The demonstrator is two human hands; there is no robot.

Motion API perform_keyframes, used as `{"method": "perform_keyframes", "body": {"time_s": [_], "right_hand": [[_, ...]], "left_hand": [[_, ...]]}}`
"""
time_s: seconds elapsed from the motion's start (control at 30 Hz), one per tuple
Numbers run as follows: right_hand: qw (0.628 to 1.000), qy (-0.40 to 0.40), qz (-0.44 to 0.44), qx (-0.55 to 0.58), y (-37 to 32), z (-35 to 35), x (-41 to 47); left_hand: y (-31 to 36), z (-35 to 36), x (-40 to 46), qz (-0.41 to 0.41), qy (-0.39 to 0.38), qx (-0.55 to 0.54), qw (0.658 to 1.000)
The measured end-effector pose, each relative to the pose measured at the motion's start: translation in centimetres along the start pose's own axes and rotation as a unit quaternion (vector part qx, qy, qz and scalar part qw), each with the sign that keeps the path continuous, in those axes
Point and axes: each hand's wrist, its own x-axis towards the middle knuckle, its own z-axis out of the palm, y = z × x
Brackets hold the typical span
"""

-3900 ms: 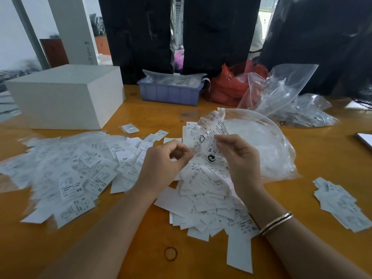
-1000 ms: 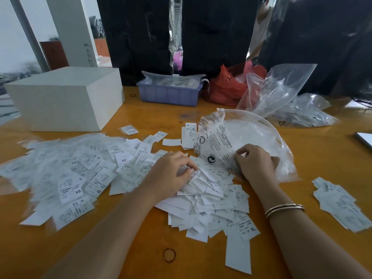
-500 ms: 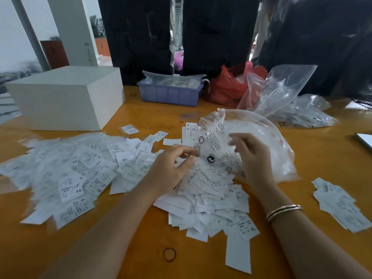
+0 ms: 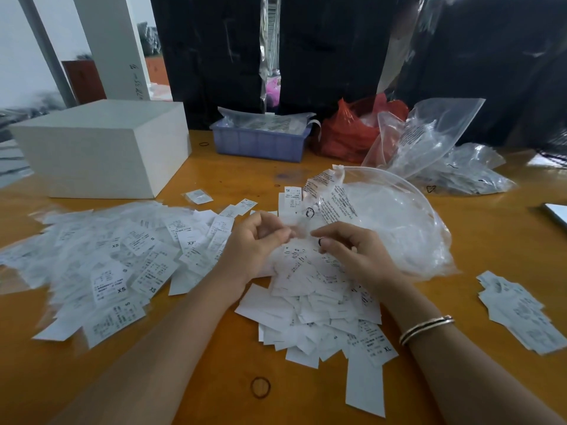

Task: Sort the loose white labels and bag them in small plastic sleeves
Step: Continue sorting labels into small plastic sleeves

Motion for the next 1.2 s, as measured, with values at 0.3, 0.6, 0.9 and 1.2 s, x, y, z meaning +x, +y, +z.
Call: {"method": "perform_keyframes", "body": {"time_s": [0.3, 0.6, 0.9, 1.2], "right_hand": [[0.952, -0.155, 0.0, -0.262, 0.3, -1.2, 0.2], [0.962, -0.015, -0.044, -0.27, 0.2, -0.5, -0.1], [0.994, -0.017, -0.003, -0.11, -0.7, 1.5, -0.3], [0.987, -0.011, 0.11, 0.115, -0.6, 1.1, 0.0]], "left_hand": [[0.2, -0.6, 0.2, -0.021, 0.098, -0.013, 0.995], [0.3, -0.5, 0.1, -0.029, 0.091, 0.009, 0.995], [0.0, -0.3, 0.3, -0.012, 0.109, 0.029, 0.994], [-0.1, -0.3, 0.4, 0.013, 0.156, 0.043, 0.987]]}}
